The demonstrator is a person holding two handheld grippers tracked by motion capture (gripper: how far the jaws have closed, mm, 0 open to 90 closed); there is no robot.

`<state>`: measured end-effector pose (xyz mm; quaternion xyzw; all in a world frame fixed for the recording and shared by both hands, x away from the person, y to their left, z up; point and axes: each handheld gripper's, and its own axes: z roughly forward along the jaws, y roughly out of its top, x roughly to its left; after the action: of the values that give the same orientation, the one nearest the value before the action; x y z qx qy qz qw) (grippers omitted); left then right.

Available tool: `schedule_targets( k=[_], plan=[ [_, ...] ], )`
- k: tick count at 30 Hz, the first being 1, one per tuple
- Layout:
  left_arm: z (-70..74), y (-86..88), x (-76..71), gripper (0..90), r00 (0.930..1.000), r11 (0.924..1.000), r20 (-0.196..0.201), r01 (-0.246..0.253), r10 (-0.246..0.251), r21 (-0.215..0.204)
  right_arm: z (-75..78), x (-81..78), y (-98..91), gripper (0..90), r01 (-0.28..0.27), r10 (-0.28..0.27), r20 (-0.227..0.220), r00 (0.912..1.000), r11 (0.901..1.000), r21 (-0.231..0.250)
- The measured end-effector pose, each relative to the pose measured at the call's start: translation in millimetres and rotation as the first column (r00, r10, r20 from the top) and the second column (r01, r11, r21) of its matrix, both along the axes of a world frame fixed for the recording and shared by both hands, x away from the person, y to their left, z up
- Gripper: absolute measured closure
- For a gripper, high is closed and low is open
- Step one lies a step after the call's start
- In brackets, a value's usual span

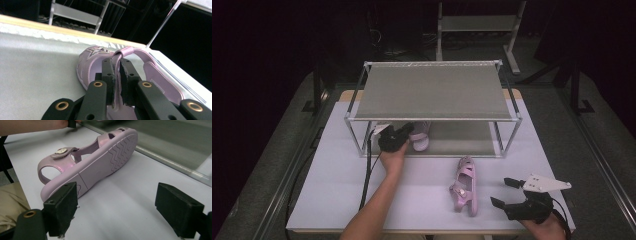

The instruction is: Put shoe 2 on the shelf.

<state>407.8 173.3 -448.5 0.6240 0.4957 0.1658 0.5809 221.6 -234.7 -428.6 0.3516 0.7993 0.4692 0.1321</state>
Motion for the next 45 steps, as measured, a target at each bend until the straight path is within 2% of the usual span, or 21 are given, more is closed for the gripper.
schedule_targets(
  k=[2,3,4,6,9,10,12,14,17,18,19,21,23,25,27,31,32,34,39,41,45],
  plan=[
    [-0.4,-1.5,-0.4,82.7,1.0,1.0,-0.003,0.002,-0.002,0.002,-0.1,0.1,0.4,17.8,-0.002,0.002,0.0,1.0,1.0,0.0],
    [-0.9,-2.7,-0.5,82.5,0.9999,0.9997,-0.013,0.004,-0.004,-0.025,-0.2,0.3,1.3,17.8,-0.007,0.007,-0.002,1.0,1.0,-0.001],
    [-0.9,-2.7,-0.5,82.4,0.9999,0.9997,-0.013,0.004,-0.004,-0.025,-0.2,0.3,1.3,17.8,-0.007,0.007,-0.002,1.0,1.0,-0.001],
    [-1.2,-3.6,-0.9,82.0,0.9999,1.0,-0.014,0.008,-0.008,0.001,-0.4,-0.4,2.1,17.8,-0.01,0.01,-0.002,1.0,0.9999,-0.004],
    [-2.1,-5.1,-1.6,81.0,0.9995,0.9997,-0.022,0.021,-0.021,-0.009,-0.4,-0.7,1.8,17.8,-0.01,0.01,-0.002,0.9999,0.9999,-0.005],
    [-2.6,-4.7,-1.4,79.9,0.9992,0.9996,-0.03,0.025,-0.026,-0.011,-0.4,-0.8,1.7,17.8,-0.009,0.009,-0.003,0.9999,0.9999,-0.004],
    [-3.0,-4.5,-2.2,75.2,0.9992,0.9996,-0.03,0.026,-0.025,0.013,-0.4,-0.9,1.5,17.8,-0.009,0.009,-0.003,1.0,1.0,-0.003],
    [-1.7,-4.3,-4.0,70.2,0.9993,0.9994,-0.021,0.029,-0.029,-0.016,-0.3,-0.8,1.6,17.8,-0.009,0.009,-0.004,0.9999,1.0,-0.003],
    [1.6,-1.7,-6.8,64.8,0.9987,0.9987,-0.024,0.044,-0.045,-0.024,-0.3,-0.5,0.9,17.8,-0.01,0.01,-0.004,0.9999,1.0,0.001],
    [2.7,-2.3,-8.4,64.8,0.9981,0.9971,-0.019,0.057,-0.058,-0.05,-0.3,-0.5,0.9,17.8,-0.01,0.01,-0.004,0.9999,1.0,0.001],
    [3.0,1.4,-10.0,64.8,0.9964,0.9967,-0.024,0.081,-0.081,-0.011,-0.2,-0.6,0.4,17.8,-0.008,0.008,-0.002,1.0,1.0,0.001],
    [3.3,2.7,-14.8,64.3,0.9969,0.9953,-0.016,0.076,-0.077,-0.06,0.1,-0.8,-0.3,17.8,-0.007,0.007,-0.003,1.0,1.0,0.005],
    [2.2,3.3,-17.7,59.9,0.9955,0.994,-0.023,0.09,-0.091,-0.063,0.3,-0.7,0.2,17.8,-0.007,0.007,-0.006,1.0,0.9999,0.007],
    [-0.1,5.3,-21.5,59.5,0.9931,0.9919,-0.039,0.108,-0.111,-0.066,0.6,-0.9,0.8,17.8,-0.009,0.009,-0.005,0.9999,0.9999,0.008],
    [-0.3,7.3,-26.9,58.9,0.992,0.9891,-0.033,0.118,-0.122,-0.088,1.0,-0.9,2.1,17.8,-0.014,0.014,-0.003,0.9999,0.9999,0.008],
    [0.3,10.1,-35.6,55.3,0.9893,0.9858,-0.037,0.137,-0.141,-0.098,0.4,0.7,4.5,17.7,-0.02,0.02,-0.023,0.9995,0.9998,0.01],
    [0.7,10.4,-38.3,54.4,0.9874,0.984,-0.04,0.148,-0.153,-0.099,0.2,0.8,5.0,17.8,-0.021,0.022,-0.027,0.9994,0.9997,0.011],
    [1.3,10.7,-44.1,52.5,0.9867,0.985,-0.035,0.156,-0.159,-0.074,1.0,0.9,5.2,17.8,-0.024,0.025,-0.023,0.9994,0.9994,0.026],
    [2.4,14.1,-50.1,51.3,0.9846,0.9826,-0.041,0.166,-0.17,-0.083,2.2,0.6,5.2,17.8,-0.029,0.03,-0.018,0.9994,0.9991,0.031],
    [3.4,15.4,-53.7,51.1,0.9839,0.9802,-0.035,0.171,-0.175,-0.1,2.6,-0.1,5.6,17.8,-0.029,0.03,-0.02,0.9993,0.999,0.033],
    [8.2,17.0,-60.7,50.8,0.9822,0.9789,-0.032,0.182,-0.185,-0.093,3.9,0.8,6.5,18.1,-0.032,0.033,-0.02,0.9993,0.9987,0.039]
  ],
)
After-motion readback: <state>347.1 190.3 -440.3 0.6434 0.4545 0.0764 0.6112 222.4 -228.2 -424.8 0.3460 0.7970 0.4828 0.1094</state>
